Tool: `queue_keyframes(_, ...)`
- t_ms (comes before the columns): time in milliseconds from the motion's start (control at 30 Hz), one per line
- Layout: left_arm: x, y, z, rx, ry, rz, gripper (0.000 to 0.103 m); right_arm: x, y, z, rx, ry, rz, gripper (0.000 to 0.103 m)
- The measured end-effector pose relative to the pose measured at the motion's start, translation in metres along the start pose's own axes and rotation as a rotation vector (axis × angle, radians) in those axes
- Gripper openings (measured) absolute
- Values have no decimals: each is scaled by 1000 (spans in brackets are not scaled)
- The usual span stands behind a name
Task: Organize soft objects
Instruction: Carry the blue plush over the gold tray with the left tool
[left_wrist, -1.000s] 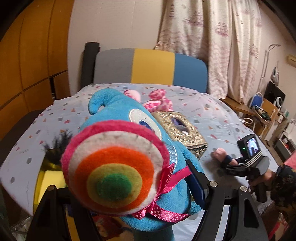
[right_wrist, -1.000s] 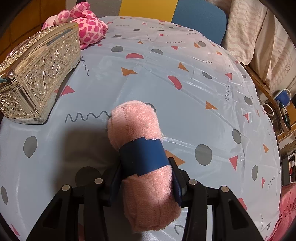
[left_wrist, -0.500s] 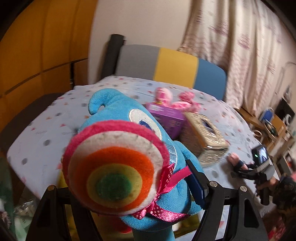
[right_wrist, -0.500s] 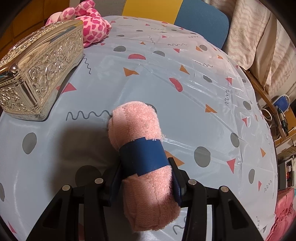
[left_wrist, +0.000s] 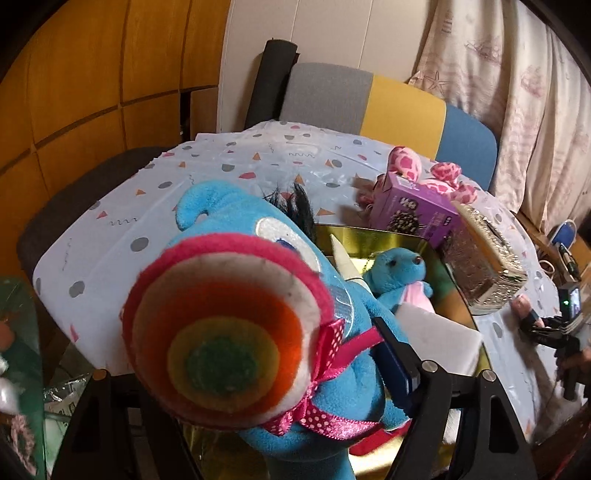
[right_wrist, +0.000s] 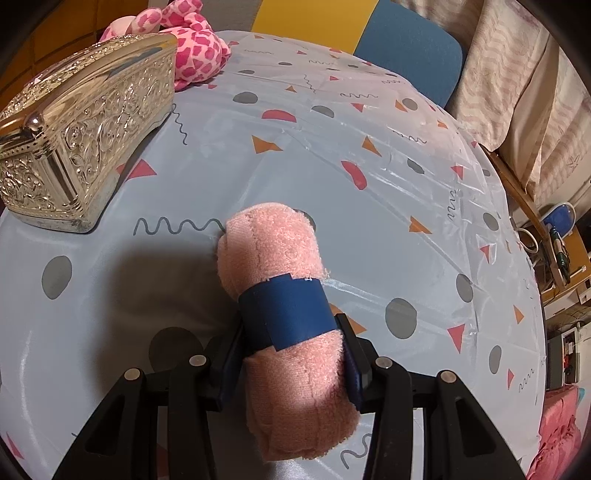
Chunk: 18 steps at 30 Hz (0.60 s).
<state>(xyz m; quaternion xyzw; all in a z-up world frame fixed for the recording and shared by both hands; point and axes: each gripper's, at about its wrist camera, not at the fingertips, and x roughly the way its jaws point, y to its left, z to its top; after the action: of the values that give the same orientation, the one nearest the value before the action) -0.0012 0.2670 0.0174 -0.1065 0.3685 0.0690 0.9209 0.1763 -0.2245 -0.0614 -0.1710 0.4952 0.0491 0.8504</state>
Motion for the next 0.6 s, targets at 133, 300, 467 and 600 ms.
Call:
queue_keyframes(133, 22, 0, 10, 15, 33, 7, 86, 0, -1, 0, 4, 1, 2, 46)
queue_keyframes(300, 12, 14, 15, -30, 53, 15, 95, 1, -1, 1, 3, 2, 6, 46)
queue_keyframes(467, -10, 24, 15, -70, -6, 11, 102, 1, 0, 1, -5, 1, -3, 46)
queue_keyframes(600, -6, 20, 20, -55, -34, 52, 95, 0, 1, 1, -7, 0, -11, 46)
